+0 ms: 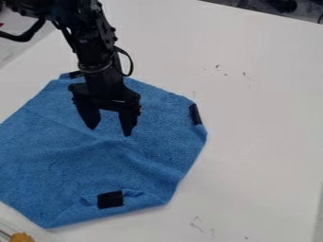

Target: Fold cloth from bottom left to middle

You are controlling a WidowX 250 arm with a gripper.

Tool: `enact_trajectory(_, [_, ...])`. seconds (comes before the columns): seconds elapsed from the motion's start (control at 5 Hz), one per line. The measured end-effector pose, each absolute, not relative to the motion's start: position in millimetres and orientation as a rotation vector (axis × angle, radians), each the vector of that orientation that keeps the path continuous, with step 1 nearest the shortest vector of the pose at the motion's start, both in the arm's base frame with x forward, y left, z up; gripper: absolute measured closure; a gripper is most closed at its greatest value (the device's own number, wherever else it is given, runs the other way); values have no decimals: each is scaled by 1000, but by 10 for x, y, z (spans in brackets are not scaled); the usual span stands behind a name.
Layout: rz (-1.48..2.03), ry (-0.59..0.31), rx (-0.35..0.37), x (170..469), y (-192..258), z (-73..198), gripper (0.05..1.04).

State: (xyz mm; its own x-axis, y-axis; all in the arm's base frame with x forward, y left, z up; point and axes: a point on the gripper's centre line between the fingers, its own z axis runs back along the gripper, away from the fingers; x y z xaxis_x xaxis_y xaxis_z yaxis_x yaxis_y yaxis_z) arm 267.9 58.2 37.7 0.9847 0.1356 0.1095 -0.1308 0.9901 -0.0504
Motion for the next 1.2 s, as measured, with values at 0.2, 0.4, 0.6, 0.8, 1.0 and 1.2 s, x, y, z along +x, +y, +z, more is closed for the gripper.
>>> enact_trajectory(0.2, [129,-89,-47,2661,572,314,84])
enact_trajectory(0.4, [80,-77,-31,2739,654,324,84])
enact_trajectory(0.6, [44,-60,-20,2862,777,386,84])
enact_trajectory(0.8, [107,-30,8,2759,930,434,84])
enact_trajectory(1.0, [219,-62,69,2414,1203,539,84])
enact_trajectory(1.2, [309,-76,104,2104,1410,556,84])
